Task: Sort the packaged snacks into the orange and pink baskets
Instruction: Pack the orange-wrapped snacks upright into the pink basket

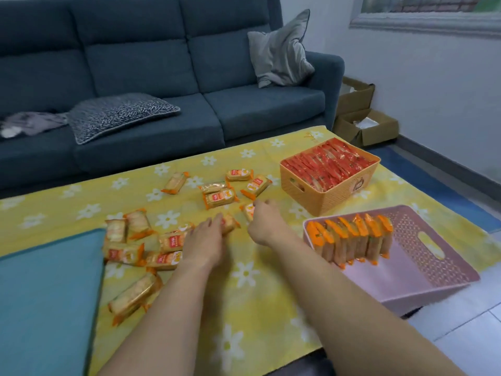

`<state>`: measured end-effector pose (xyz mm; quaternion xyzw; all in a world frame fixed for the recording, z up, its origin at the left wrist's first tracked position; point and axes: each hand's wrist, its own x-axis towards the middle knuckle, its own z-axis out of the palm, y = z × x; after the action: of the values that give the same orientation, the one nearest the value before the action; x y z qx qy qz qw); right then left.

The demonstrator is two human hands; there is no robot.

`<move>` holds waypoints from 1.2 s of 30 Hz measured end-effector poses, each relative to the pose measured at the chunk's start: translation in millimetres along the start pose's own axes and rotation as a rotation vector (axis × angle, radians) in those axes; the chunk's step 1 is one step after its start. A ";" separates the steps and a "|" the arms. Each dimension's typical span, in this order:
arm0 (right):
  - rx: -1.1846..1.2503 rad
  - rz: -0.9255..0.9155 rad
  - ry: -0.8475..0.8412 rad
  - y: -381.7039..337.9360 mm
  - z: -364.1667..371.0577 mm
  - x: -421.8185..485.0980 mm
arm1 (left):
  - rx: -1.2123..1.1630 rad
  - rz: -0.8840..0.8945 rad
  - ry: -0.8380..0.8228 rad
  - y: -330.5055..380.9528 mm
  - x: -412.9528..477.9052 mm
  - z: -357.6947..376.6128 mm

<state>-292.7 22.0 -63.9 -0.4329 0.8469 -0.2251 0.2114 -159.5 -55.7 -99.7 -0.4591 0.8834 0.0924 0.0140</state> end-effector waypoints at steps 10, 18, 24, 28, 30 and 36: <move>-0.010 0.137 0.081 -7.6 30.8 52.1 | -0.075 0.032 0.113 1.9 -9.0 -4.5; 0.074 -0.302 -0.192 -71.6 71.0 47.8 | -0.205 -0.380 0.204 -97.0 -23.1 -33.6; -0.185 -0.375 -0.512 -94.0 86.9 57.2 | -0.463 -0.308 0.009 -112.0 -22.7 -19.4; -0.515 -0.453 -0.532 -104.0 83.4 63.8 | -0.374 -0.236 -0.207 -121.1 -25.1 -21.1; -0.601 -0.435 -0.524 -103.6 86.9 61.7 | -0.252 -0.208 -0.256 -122.9 -27.5 -22.1; -0.307 -0.359 -0.462 -93.3 81.2 53.6 | -0.344 -0.184 -0.113 -127.8 -32.8 -19.0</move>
<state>-217.0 -87.3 -85.8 -0.6419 0.7106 -0.0242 0.2870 -35.4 -104.2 -96.6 -0.5278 0.8067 0.2658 -0.0064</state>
